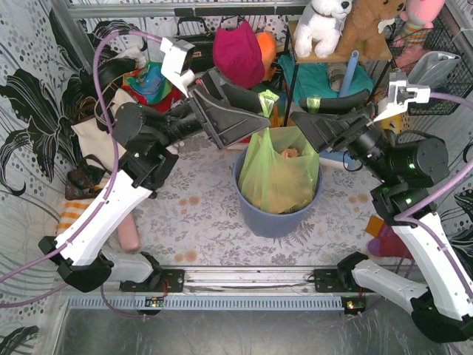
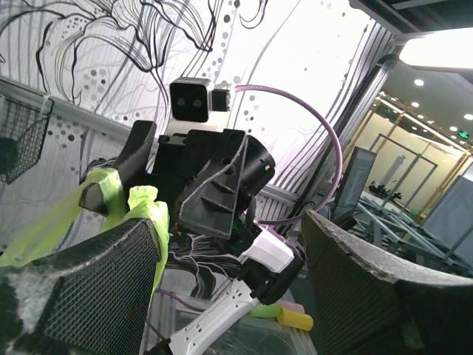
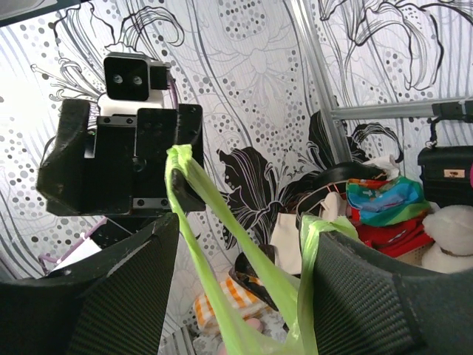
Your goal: Tie the trash bag
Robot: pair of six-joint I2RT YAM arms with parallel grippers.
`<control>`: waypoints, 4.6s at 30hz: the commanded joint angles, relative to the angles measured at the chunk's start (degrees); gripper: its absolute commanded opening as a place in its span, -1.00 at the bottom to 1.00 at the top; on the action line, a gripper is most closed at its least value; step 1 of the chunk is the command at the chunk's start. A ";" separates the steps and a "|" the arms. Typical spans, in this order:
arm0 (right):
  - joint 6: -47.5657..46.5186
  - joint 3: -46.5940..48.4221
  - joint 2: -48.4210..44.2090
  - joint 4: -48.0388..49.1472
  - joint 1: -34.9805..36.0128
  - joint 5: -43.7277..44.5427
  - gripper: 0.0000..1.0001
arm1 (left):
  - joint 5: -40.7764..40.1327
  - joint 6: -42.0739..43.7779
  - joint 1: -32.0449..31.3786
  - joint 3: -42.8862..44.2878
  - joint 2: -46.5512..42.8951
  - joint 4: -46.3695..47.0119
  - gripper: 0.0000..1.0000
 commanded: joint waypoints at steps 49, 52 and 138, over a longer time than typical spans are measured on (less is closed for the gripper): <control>7.99 0.32 5.45 11.59 0.16 -6.51 0.23 | 4.97 -0.86 16.82 1.61 -6.25 -5.70 0.61; 7.13 1.90 5.68 10.54 0.16 -6.31 0.23 | 2.92 2.72 16.82 5.33 -6.36 -14.34 0.61; 3.74 -6.04 9.51 -54.41 2.86 14.66 -0.82 | -37.97 15.89 3.49 -15.70 -16.06 -78.78 -0.58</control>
